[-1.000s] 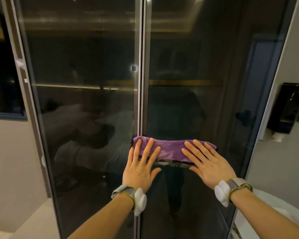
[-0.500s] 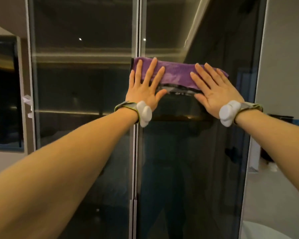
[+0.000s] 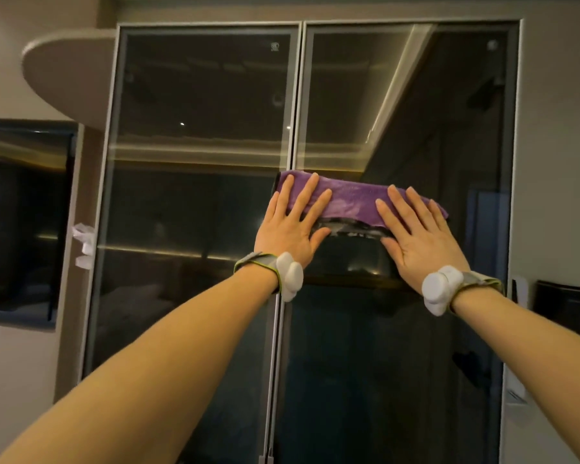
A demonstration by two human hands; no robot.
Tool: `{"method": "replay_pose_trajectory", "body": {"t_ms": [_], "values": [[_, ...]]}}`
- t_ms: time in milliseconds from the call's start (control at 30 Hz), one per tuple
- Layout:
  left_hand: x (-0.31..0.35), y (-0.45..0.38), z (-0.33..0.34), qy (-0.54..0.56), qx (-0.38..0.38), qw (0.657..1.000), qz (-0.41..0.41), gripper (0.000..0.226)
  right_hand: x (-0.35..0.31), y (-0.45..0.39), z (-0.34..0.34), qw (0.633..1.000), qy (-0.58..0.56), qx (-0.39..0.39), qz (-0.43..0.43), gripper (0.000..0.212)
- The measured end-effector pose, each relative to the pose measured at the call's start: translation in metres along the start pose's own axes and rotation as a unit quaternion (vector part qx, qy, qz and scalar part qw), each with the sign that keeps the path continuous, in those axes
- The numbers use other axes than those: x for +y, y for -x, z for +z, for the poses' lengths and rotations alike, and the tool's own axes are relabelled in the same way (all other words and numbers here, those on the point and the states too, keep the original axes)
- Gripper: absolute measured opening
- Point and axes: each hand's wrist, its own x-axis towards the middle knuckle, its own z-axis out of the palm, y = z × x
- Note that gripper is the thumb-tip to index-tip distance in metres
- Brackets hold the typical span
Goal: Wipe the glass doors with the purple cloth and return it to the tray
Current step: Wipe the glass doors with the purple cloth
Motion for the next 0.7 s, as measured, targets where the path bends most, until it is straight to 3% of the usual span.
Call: {"method": "replay_pose_trajectory", "body": {"t_ms": [367, 700], "values": [[-0.029, -0.004, -0.011, 0.018, -0.006, 1.0, 0.001, 0.065, -0.025, -0.03, -0.023, 0.997, -0.059, 0.045, 0.01, 0.049], [-0.14, -0.051, -0.04, 0.003, -0.035, 0.995, -0.097, 0.067, -0.091, -0.168, -0.037, 0.999, -0.026, -0.014, -0.034, 0.063]]}}
